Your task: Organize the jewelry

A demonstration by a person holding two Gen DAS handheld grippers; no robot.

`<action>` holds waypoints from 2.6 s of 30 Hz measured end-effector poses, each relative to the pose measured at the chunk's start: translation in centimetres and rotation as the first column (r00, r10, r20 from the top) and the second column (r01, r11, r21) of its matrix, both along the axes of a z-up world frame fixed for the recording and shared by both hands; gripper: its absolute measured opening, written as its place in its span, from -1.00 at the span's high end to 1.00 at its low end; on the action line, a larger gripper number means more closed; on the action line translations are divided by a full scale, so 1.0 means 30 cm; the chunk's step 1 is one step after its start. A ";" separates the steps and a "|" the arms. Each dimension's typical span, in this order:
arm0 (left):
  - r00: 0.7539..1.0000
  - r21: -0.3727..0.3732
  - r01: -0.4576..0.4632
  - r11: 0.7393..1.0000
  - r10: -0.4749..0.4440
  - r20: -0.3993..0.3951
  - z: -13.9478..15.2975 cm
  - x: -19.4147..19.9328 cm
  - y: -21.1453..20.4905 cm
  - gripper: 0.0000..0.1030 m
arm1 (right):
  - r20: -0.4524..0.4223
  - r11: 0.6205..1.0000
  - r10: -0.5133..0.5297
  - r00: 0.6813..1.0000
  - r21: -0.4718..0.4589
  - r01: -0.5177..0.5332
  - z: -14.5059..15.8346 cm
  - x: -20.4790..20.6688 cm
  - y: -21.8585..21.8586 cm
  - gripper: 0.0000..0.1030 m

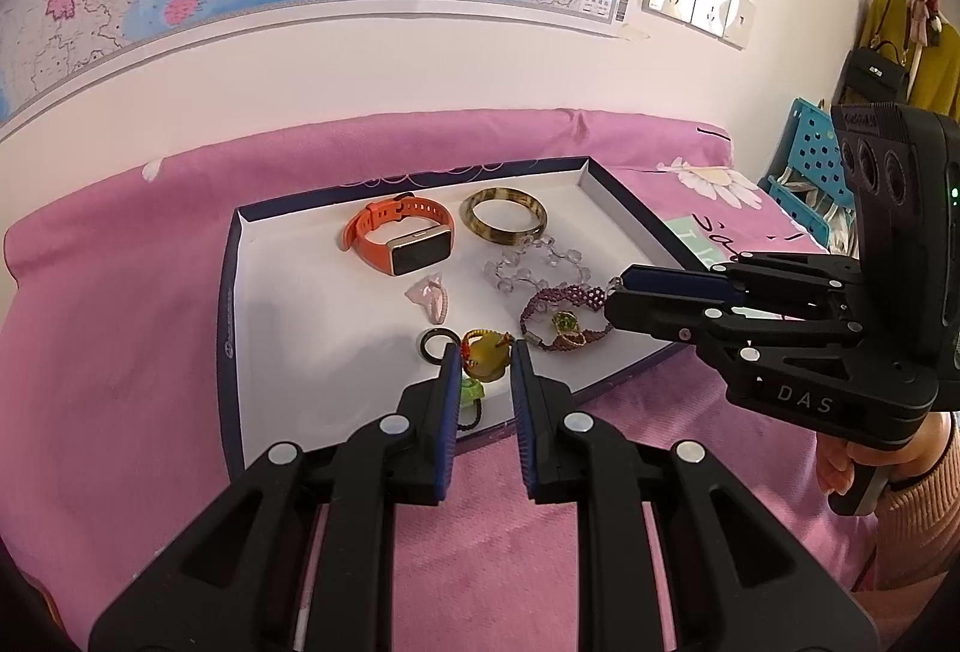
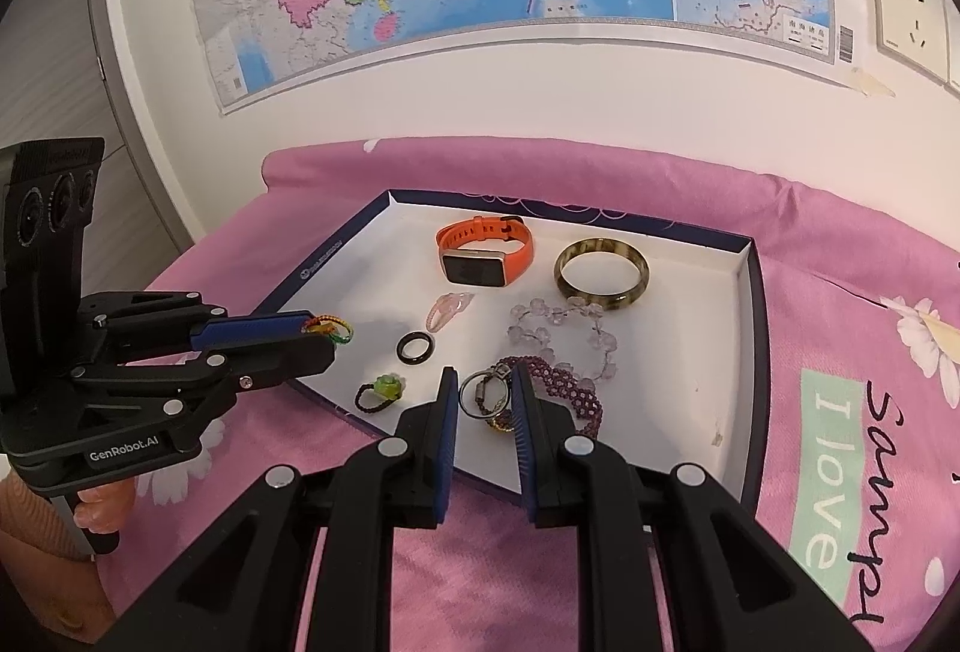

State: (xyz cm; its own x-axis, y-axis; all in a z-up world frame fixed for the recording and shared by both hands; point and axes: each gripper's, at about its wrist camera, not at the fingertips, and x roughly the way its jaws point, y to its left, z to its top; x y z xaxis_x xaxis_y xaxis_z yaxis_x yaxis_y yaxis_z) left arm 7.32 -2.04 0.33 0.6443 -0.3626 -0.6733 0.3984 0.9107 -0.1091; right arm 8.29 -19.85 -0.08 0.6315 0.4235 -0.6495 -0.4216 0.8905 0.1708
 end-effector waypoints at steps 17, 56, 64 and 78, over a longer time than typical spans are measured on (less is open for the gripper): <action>1.000 0.012 -0.002 1.000 0.002 -0.008 -0.013 0.030 -0.023 0.67 | -0.015 1.000 -0.011 1.000 0.002 0.011 -0.019 0.040 -0.002 0.69; 1.000 0.026 -0.019 0.999 0.019 -0.025 -0.031 0.069 -0.030 0.67 | -0.020 1.000 -0.017 1.000 0.004 0.017 -0.025 0.075 0.000 0.69; 0.999 0.027 -0.022 0.999 0.022 -0.027 -0.034 0.074 -0.032 0.67 | -0.021 1.000 -0.016 1.000 0.005 0.016 -0.027 0.080 -0.001 0.69; 0.999 0.030 -0.023 0.999 0.024 -0.030 -0.036 0.079 -0.033 0.67 | -0.019 1.000 -0.017 1.000 0.004 0.017 -0.024 0.084 -0.003 0.69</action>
State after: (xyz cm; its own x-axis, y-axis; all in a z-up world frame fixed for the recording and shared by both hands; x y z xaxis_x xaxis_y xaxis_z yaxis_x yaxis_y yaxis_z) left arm 9.68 -3.04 -0.76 0.6319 -0.3269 -0.7028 0.3739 0.9228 -0.0930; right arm 10.81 -19.94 -0.81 0.6259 0.4155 -0.6599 -0.4029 0.8968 0.1825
